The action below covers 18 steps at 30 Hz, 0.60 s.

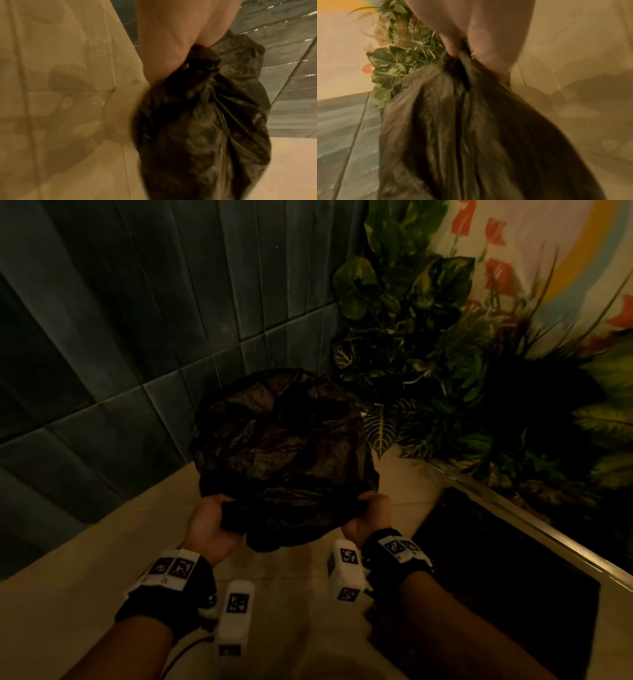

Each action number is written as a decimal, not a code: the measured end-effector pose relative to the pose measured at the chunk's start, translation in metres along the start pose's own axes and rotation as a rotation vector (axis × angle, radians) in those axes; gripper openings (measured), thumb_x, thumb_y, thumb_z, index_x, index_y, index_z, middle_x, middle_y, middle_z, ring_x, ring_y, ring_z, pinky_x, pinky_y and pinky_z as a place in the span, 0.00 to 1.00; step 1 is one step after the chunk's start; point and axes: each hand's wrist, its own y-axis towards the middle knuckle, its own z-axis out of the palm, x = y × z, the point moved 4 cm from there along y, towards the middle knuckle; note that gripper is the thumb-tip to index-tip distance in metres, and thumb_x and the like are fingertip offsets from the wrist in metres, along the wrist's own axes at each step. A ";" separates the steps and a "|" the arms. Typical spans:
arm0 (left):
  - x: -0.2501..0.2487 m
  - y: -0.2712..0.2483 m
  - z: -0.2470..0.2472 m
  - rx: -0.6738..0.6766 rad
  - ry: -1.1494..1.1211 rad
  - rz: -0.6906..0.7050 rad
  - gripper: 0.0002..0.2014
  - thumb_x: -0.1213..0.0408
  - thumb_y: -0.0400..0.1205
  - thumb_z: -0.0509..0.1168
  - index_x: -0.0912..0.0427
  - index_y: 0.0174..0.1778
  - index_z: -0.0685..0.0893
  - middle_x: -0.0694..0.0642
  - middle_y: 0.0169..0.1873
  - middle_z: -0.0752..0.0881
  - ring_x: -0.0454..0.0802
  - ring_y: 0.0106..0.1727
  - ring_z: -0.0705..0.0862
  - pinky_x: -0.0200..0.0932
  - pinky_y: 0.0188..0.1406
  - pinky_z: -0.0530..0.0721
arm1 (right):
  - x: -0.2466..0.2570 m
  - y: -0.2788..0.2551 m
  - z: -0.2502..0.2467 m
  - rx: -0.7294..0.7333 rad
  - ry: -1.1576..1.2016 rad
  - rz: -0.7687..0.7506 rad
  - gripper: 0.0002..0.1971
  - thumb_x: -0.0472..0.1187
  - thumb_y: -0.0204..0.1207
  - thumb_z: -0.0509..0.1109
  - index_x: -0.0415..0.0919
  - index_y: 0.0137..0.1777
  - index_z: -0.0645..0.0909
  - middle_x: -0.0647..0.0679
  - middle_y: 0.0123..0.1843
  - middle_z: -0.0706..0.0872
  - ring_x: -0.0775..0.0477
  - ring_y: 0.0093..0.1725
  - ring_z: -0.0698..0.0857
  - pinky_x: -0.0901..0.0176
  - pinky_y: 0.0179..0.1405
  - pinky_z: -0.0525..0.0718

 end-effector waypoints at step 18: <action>-0.010 -0.004 0.006 0.051 -0.093 0.000 0.23 0.39 0.80 0.54 0.49 0.56 0.87 0.55 0.50 0.91 0.58 0.59 0.82 0.55 0.51 0.80 | -0.012 0.013 0.004 -0.050 0.039 0.016 0.20 0.31 0.61 0.57 0.38 0.52 0.81 0.39 0.50 0.83 0.37 0.51 0.81 0.45 0.70 0.73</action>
